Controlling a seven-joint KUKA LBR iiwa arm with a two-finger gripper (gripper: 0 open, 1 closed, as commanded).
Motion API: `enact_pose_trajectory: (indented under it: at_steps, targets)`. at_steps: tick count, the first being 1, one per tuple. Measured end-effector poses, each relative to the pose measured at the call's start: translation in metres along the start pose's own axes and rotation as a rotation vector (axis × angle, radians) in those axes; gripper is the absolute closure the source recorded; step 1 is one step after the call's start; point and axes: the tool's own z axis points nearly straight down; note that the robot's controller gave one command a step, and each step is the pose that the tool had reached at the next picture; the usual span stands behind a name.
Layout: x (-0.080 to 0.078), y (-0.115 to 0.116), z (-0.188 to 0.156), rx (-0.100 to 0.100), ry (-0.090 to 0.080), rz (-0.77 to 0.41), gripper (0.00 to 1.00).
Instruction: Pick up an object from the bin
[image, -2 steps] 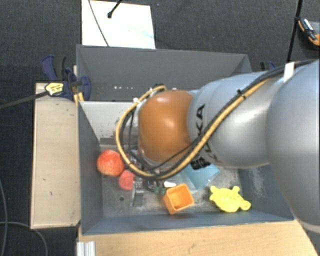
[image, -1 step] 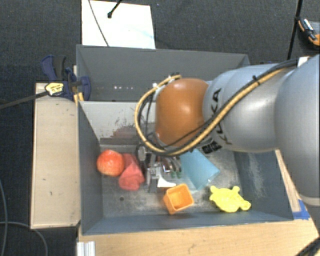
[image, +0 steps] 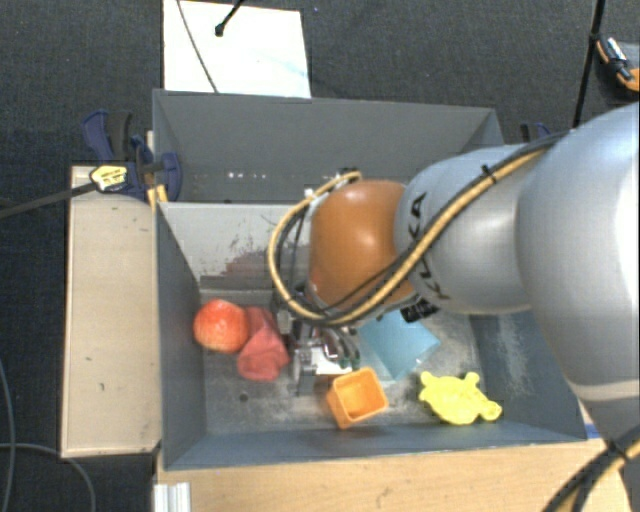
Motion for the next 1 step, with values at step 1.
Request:
enact_pose_trajectory:
  at_steps: [1]
  targets:
    - [-0.0139,0.0645,0.0418,0.001,0.003,0.170,1.00]
